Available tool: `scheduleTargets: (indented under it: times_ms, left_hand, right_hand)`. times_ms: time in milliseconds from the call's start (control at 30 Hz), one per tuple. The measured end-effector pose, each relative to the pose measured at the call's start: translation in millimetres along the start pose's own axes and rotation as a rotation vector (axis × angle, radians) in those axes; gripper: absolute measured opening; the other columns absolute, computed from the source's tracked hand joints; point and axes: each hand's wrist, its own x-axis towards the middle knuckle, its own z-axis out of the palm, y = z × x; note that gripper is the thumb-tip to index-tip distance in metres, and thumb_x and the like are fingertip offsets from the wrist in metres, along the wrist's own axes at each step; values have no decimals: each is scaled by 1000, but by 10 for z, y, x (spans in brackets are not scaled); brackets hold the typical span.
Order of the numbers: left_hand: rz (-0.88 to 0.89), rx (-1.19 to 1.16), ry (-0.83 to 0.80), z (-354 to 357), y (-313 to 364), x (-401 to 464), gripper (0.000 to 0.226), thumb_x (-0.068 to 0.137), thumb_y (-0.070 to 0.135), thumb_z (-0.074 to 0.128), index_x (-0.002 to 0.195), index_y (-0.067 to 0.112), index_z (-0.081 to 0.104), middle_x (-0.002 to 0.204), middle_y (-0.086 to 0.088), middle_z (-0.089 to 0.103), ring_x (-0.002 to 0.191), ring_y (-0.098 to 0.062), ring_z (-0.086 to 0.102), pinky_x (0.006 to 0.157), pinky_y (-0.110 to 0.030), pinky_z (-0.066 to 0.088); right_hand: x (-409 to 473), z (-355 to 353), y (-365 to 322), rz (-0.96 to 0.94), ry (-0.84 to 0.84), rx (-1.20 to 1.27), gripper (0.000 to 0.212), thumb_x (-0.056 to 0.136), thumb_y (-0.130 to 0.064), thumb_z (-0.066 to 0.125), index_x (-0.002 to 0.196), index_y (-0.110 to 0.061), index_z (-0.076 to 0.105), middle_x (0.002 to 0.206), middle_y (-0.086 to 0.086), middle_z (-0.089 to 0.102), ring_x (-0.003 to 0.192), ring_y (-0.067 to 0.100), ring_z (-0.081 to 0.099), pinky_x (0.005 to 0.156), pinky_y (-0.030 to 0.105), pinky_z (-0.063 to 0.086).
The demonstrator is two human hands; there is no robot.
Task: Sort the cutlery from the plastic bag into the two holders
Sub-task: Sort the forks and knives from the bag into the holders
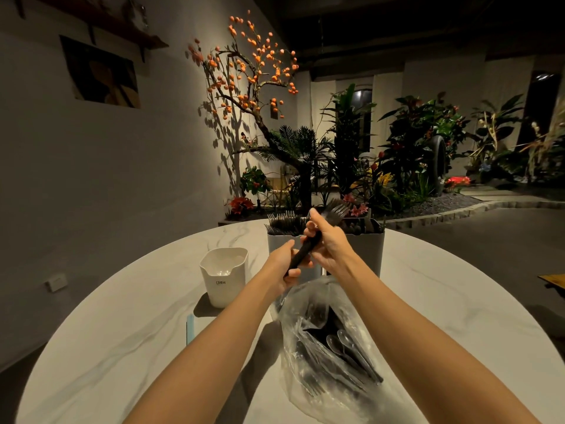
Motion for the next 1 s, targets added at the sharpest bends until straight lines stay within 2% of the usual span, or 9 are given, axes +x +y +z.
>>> scheduleTargets:
  times_ms: [67,200,300,367,467,567,667,867,1000]
  left_hand:
    - [25,94,82,51,26,3,27,102,31,38,100,13,57,65,-4,59,31,-8,29,34,-12,20]
    - [122,244,198,41,65,30,33,102,26,35,99,6,61,68,-4,64,39,-10,35,36,-14,27]
    - [203,330,232,35,89,58,32,101,22,35,97,5,62,71,-7,66,39,-12,49,38,-17,37]
    - [304,413,275,36,90,78,30,101,19,34,94,9,61,79,-10,69,43,-14,54,44,-21,43]
    - [468,498,375,23,88,113,27,101,18,35,86,15,57,85,-8,69,47,-14,56,47,-22,45]
    - [593,445,482,34,103,158,21,99,16,39,88,19,57,85,-5,66,59,-18,61,60,-31,54]
    - [680,454,573,30,122,197,20,98,13,40,90,18,57,94,-1,61,84,-20,58,70,-33,47]
    - [692,613,573,-44,117,274,32,95,7,38,108,19,65,116,1,61,95,-11,50,77,-25,37]
    - [680,637,583,-95,119,339,33,94,4,38,103,20,65,114,1,63,95,-14,52,78,-26,38]
  right_hand:
    - [-20,23,40,56,15,-131,29,97,-24,55,71,-11,52,56,-1,46,49,10,44,58,26,40]
    - [34,7,-20,-195,190,-661,41,95,-28,49,58,-16,61,71,3,61,71,17,54,69,30,43]
    - [48,-14,-90,-272,227,-679,40,91,-24,48,53,-14,60,70,6,61,64,17,53,55,26,41]
    - [81,-11,-119,-336,259,-655,39,90,-23,49,55,-13,61,85,14,64,67,19,59,51,26,44]
    - [140,19,-146,-406,323,-630,44,90,-35,45,53,-19,63,103,18,62,72,20,63,67,39,55]
    - [209,33,-167,-453,371,-639,48,84,-54,38,55,-30,67,81,9,66,95,30,62,85,55,52]
    - [247,47,-178,-498,374,-632,47,86,-56,38,54,-36,66,61,-1,63,93,31,63,86,57,50]
    - [316,88,-169,-541,333,-789,50,94,-47,42,52,-27,60,61,-2,63,83,25,64,81,54,52]
    - [419,157,-238,-571,323,-846,47,94,-46,46,57,-22,62,68,0,66,76,23,66,73,52,56]
